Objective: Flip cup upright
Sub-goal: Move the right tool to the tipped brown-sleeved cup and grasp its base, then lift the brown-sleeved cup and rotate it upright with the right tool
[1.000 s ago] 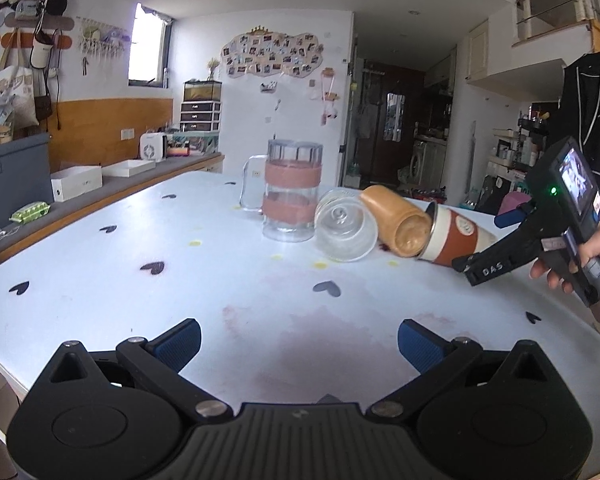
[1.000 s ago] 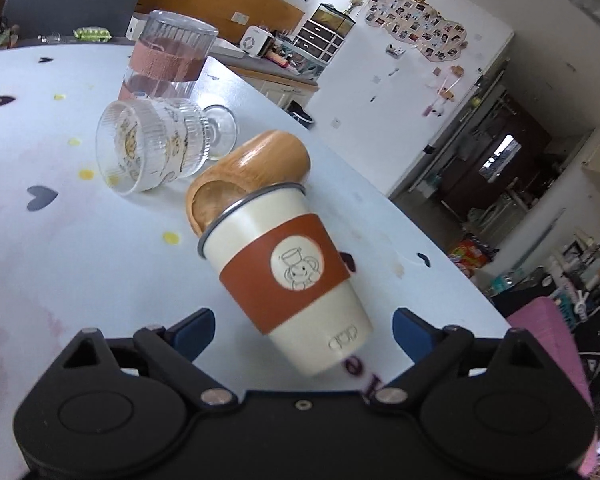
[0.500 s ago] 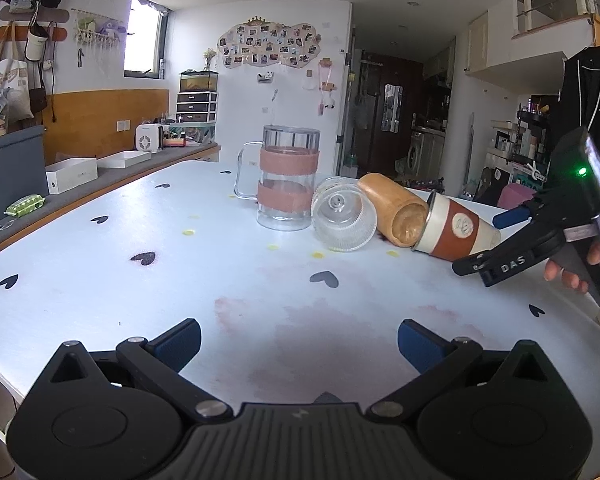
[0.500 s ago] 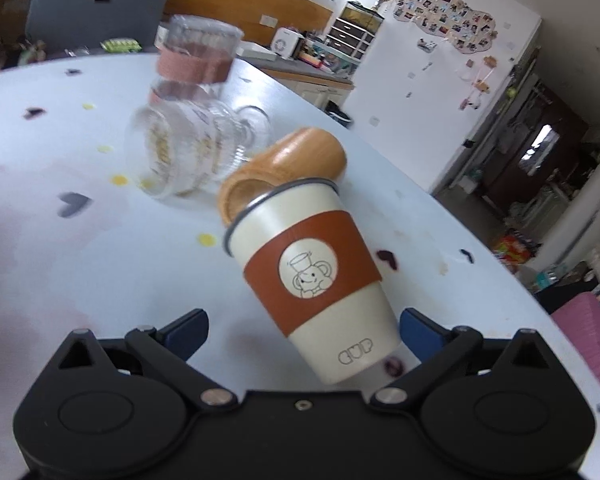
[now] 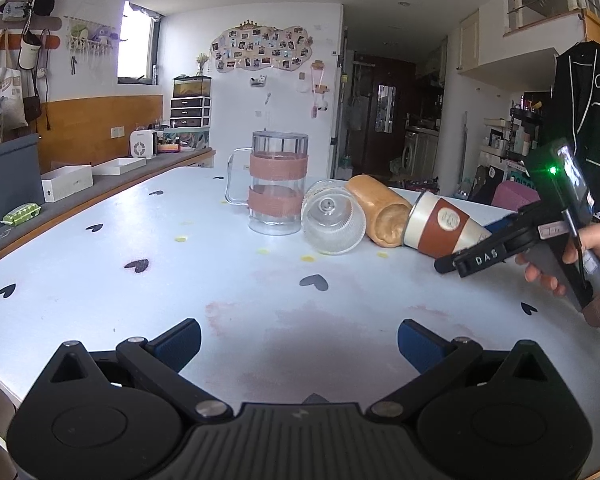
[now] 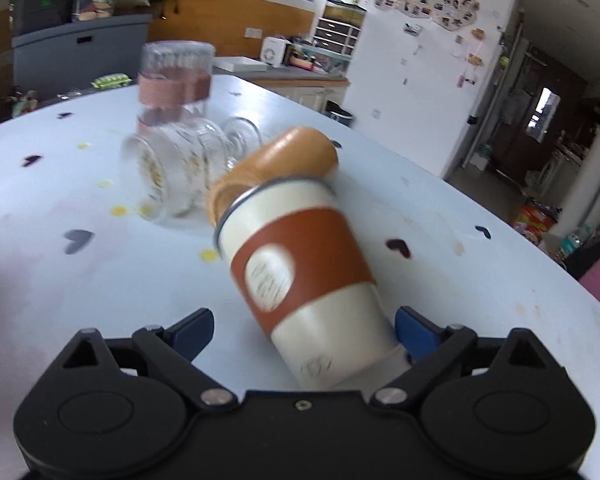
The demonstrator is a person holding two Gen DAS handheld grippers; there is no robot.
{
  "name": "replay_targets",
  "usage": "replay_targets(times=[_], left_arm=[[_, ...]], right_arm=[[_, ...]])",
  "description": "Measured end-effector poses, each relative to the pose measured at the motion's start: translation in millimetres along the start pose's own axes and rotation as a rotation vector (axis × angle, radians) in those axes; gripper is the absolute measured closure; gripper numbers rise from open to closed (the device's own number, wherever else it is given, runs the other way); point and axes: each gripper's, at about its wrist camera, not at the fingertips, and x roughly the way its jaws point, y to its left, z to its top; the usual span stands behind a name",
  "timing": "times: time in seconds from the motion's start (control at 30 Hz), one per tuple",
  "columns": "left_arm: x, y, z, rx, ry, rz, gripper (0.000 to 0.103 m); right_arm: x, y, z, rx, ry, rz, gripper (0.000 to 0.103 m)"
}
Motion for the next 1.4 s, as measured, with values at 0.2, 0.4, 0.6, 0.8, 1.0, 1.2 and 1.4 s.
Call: replay_targets(times=[0.2, 0.4, 0.6, 0.8, 1.0, 1.2, 1.4], left_arm=[[0, 0, 0, -0.001, 0.004, -0.006, 0.000], [-2, -1, 1, -0.001, 0.000, -0.010, 0.000], [-4, -4, 3, -0.005, 0.000, -0.024, 0.000], [-5, -4, 2, -0.051, 0.017, -0.091, 0.000], [1, -14, 1, -0.096, 0.073, -0.122, 0.000], [7, -28, -3, -0.121, 0.127, -0.226, 0.000], [3, -60, 2, -0.066, 0.113, -0.400, 0.001]], right_arm=[[0, 3, -8, 0.005, 0.012, 0.061, 0.004], [-7, -4, -9, 0.150, -0.031, 0.076, 0.011], [-15, -15, -14, 0.301, -0.030, 0.032, 0.041], [-33, 0, -26, 0.387, -0.028, 0.007, 0.042], [-74, 31, -55, 0.445, -0.025, -0.054, 0.042], [-123, 47, -93, 0.529, -0.033, -0.120, 0.042], [-158, 57, -129, 0.632, -0.071, -0.197, 0.042]])
